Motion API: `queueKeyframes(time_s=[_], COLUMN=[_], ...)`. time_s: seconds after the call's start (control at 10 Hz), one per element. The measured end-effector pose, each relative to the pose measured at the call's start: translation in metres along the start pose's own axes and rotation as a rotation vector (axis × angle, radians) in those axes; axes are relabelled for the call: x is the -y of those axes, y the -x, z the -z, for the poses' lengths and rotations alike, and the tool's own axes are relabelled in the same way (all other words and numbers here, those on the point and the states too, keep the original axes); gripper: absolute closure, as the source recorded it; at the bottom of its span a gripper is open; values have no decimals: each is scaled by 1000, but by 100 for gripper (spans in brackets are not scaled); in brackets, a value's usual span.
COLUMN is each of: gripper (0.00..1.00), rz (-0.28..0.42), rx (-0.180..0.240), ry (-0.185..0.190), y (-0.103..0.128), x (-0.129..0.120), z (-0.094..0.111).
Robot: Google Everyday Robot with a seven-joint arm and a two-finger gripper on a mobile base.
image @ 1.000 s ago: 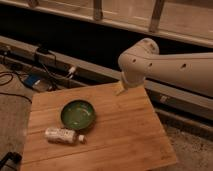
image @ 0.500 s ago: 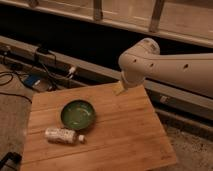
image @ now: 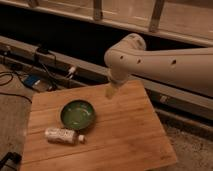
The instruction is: Place the bottle in the ceramic bowl
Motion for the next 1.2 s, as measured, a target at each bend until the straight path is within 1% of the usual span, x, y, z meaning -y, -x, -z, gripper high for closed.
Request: queueKeyframes(time_s=[0.1,0.3,0.4,0.6,0.7,0.9,1.1,1.2], gripper=[20,20,20,20,20,20,20,20], rz=[102,180,189,183,197,296,414,478], rx=[11,19,21,15,14,15,19,19], ry=[12,18,19,18,14,19,34,45], y=[14,22,24,21,23,47,88,113], x=[-11,-18,-19,-17,-16,-31,-58,-77], z=[2,4,4,5,7,6,1,-4])
